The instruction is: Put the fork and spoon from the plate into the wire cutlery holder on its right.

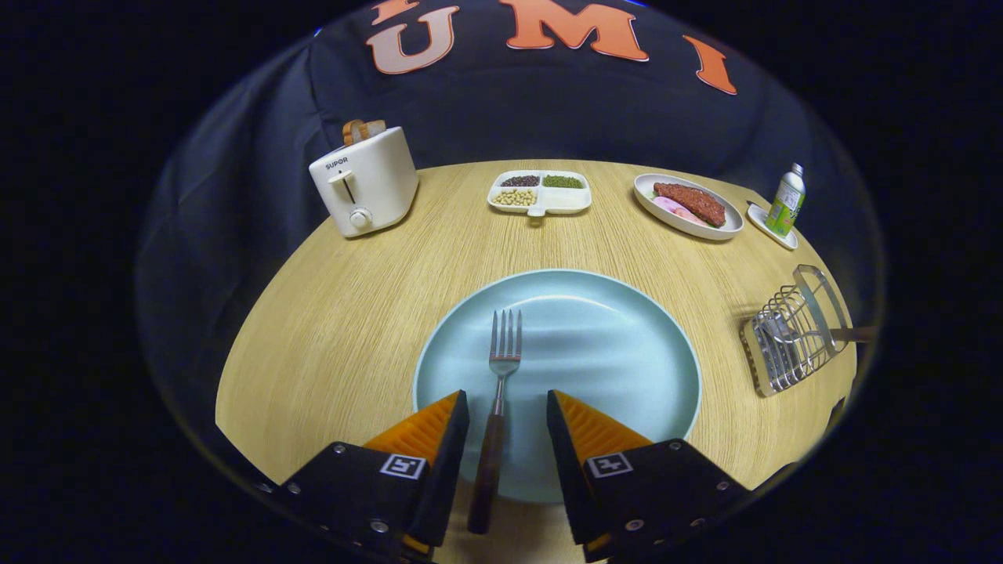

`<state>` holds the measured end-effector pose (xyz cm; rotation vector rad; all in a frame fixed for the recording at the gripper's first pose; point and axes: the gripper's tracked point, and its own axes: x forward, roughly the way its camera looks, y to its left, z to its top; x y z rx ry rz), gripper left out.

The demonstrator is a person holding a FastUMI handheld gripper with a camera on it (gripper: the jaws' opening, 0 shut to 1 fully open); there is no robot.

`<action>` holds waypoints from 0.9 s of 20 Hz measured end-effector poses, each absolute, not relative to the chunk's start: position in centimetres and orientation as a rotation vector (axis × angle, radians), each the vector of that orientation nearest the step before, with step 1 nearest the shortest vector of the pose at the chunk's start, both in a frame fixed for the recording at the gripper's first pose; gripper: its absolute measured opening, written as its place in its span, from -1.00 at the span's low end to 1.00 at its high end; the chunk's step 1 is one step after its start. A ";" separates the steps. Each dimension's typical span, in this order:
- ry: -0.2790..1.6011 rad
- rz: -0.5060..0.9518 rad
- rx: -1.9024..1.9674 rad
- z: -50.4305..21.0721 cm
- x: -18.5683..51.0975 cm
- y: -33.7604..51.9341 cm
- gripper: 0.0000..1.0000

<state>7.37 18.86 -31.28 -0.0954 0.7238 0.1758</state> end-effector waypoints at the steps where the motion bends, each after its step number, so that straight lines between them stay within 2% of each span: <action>1: 0.733 0.175 -0.098 -31.6 7.2 19.0 0.01; 6: 0.762 0.167 -0.099 -32.7 6.9 19.1 -0.56; 7: 0.769 0.166 -0.096 -32.9 6.9 19.1 -0.76; 11: 0.783 0.174 -0.050 -31.8 6.6 18.6 -0.89; 18: 0.811 0.213 -0.045 -25.6 5.6 13.6 -0.90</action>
